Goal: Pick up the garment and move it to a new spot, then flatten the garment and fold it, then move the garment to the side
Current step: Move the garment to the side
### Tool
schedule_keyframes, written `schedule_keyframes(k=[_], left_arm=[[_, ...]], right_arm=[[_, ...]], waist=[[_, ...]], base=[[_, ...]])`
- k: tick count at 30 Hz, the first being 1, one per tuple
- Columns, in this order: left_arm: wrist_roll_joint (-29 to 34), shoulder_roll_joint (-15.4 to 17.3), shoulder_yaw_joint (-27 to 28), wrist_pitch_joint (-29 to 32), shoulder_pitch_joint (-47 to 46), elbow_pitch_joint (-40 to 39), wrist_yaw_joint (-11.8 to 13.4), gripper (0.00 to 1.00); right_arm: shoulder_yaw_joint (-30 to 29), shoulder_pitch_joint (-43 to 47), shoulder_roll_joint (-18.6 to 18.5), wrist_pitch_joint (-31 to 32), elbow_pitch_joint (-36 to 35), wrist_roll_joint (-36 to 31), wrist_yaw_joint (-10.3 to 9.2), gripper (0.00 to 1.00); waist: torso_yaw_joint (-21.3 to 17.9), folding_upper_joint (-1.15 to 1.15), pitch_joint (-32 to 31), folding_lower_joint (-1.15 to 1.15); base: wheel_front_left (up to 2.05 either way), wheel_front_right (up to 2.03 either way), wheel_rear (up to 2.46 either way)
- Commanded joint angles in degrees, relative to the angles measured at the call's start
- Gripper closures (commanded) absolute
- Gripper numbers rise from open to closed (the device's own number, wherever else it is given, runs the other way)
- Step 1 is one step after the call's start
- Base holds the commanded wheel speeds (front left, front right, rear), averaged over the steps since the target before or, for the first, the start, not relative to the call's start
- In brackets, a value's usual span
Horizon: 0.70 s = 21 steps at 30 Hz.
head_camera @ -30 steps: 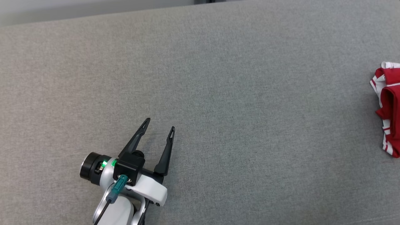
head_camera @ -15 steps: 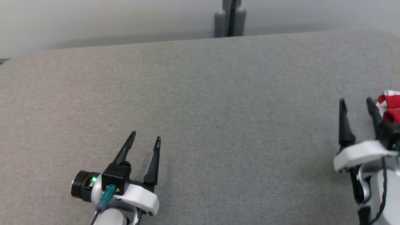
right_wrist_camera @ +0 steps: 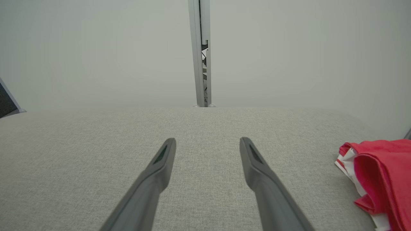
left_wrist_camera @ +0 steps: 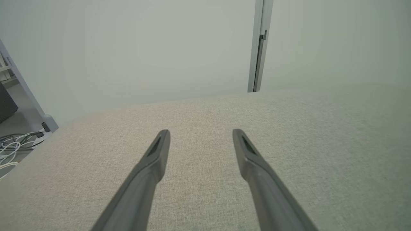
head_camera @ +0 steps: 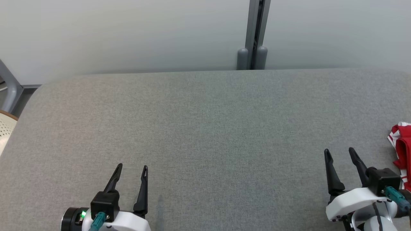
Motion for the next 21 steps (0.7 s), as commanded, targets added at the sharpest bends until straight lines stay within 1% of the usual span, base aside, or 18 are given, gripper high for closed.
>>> schedule_keyframes(k=[1, 7, 15, 21], left_arm=[[-0.55, 0.19, 0.52, -0.24, 0.64, 0.14, 0.36, 0.00], [-1.04, 0.18, 2.08, -0.24, 1.81, 0.35, 1.37, 0.00], [-1.17, 0.18, 2.97, -0.24, 2.41, 0.56, 1.81, 0.00], [-2.67, 0.17, 3.31, -0.24, 2.39, 0.80, 1.32, 0.00]], right_arm=[[0.31, 0.74, -0.32, 0.05, -0.49, 0.39, -0.02, 0.00], [1.69, 2.32, -0.31, 0.04, -0.89, 1.89, -0.02, 0.00], [2.78, 3.91, -0.32, 0.05, -2.27, 3.32, -0.02, 0.00], [3.57, 3.88, -0.33, 0.04, -2.85, 3.46, -0.02, 0.00]], waist=[[0.52, 0.00, -0.92, 0.00], [0.51, 0.00, -1.95, 0.00], [0.03, 0.00, -2.20, 0.00], [-0.44, 0.00, -1.93, 0.00]], base=[[0.00, 0.00, 0.00], [0.00, 0.00, 0.00], [0.00, 0.00, 0.00], [0.00, 0.00, 0.00]])
